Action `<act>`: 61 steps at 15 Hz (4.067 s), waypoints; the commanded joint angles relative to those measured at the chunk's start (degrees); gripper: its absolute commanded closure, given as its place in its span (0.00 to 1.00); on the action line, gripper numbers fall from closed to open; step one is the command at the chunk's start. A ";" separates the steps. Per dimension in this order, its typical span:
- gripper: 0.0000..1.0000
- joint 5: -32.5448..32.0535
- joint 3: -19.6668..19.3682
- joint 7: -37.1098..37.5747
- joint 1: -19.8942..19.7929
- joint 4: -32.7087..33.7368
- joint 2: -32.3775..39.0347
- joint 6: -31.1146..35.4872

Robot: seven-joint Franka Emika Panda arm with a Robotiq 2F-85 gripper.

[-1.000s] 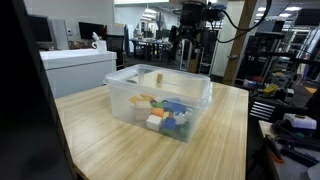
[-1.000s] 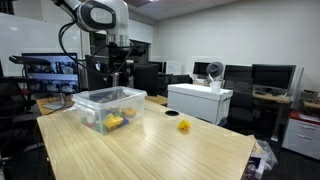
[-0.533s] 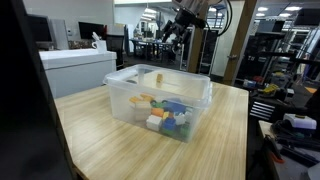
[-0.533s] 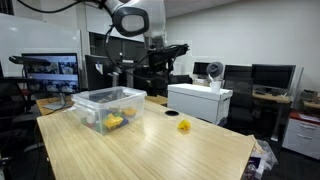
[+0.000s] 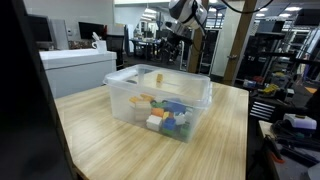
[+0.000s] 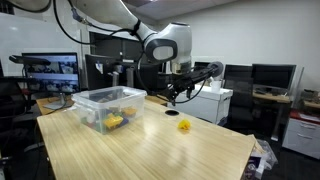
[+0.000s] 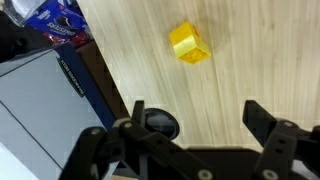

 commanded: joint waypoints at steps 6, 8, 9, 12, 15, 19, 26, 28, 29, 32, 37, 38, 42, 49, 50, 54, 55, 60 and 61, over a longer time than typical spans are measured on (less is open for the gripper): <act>0.00 -10.48 2.24 5.20 -2.25 12.26 12.38 0.48; 0.00 -13.56 1.73 7.30 -1.83 14.27 14.53 -0.37; 0.00 -14.99 1.61 8.42 -1.69 15.21 15.60 -0.76; 0.00 -18.86 1.59 10.87 -1.48 17.54 18.48 -1.64; 0.26 -21.25 2.13 12.43 -1.58 19.94 21.26 -3.07; 0.54 -22.71 3.45 11.58 -1.47 20.24 21.21 -5.23; 0.87 -23.33 -0.63 17.03 4.19 14.06 13.13 -4.97; 0.87 -24.37 -2.93 20.84 6.91 12.65 9.81 -6.36; 0.87 -24.42 -3.18 21.70 7.94 11.27 7.50 -7.18; 0.87 -26.62 -0.04 22.50 9.39 5.02 -0.70 -7.84; 0.87 -26.97 5.43 18.31 10.87 -9.36 -15.04 -10.91; 0.87 -26.24 6.17 17.35 10.98 -12.17 -17.48 -11.45; 0.87 -25.96 6.85 16.63 12.81 -24.32 -27.48 -13.43; 0.38 -25.55 5.57 7.30 17.57 -48.25 -44.98 -11.21; 0.35 -25.98 5.26 6.21 18.36 -51.67 -47.38 -10.37; 0.11 -24.43 3.57 6.92 21.13 -58.97 -52.29 -8.01; 0.05 -23.64 3.13 8.65 21.50 -59.07 -52.35 -6.63; 0.00 -21.85 0.11 18.73 20.27 -49.11 -44.88 -1.95; 0.00 -21.95 -0.96 20.27 19.65 -45.54 -42.95 -2.55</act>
